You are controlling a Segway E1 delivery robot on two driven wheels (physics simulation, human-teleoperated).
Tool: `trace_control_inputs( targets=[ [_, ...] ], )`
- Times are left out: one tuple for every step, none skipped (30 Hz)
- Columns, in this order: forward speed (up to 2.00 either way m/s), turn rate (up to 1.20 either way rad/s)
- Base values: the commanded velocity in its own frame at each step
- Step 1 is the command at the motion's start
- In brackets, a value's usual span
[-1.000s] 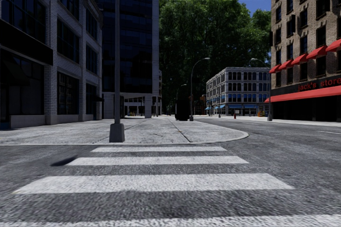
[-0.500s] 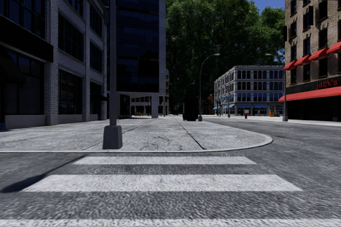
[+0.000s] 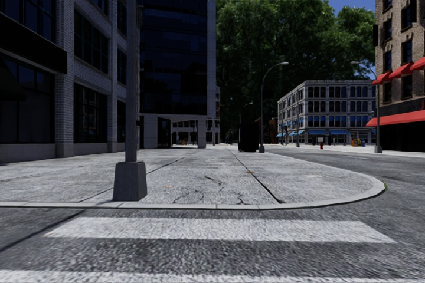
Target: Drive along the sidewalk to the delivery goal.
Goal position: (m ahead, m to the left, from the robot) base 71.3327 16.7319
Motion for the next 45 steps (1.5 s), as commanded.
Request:
trace_control_inputs(
  targets=[
    [2.0,0.2],
    [2.0,0.2],
    [2.0,0.22],
    [2.0,0.26],
    [2.0,0.27],
    [2.0,0.27],
    [2.0,0.27],
    [2.0,0.27],
    [2.0,0.27],
    [2.0,0.27],
    [2.0,0.27],
    [2.0,0.24],
    [2.0,0.19],
    [2.0,0.18],
    [2.0,0.18],
    [2.0,0.17],
    [2.0,0.06],
    [2.0,0.0],
    [2.0,0.0],
    [2.0,0.0],
    [2.0,0.0],
    [2.0,0.0],
    [2.0,0.0],
    [2.0,0.0],
    [2.0,0.0],
    [2.0,0.0],
    [2.0,0.0],
    [2.0,0.0],
    [2.0,0.0],
    [2.0,0.0],
    [1.9,0.0],
    [1.78,0.0],
    [1.65,0.0],
    [1.65,0.0],
    [1.57,0.0],
    [1.49,0.0],
    [1.42,0.0],
    [1.4,0.0],
    [1.4,0.0],
    [1.39,0.0],
    [1.39,0.0],
    [1.39,0.0],
    [1.39,0.0],
    [1.39,0.0],
    [1.39,0.0]
  ],
)
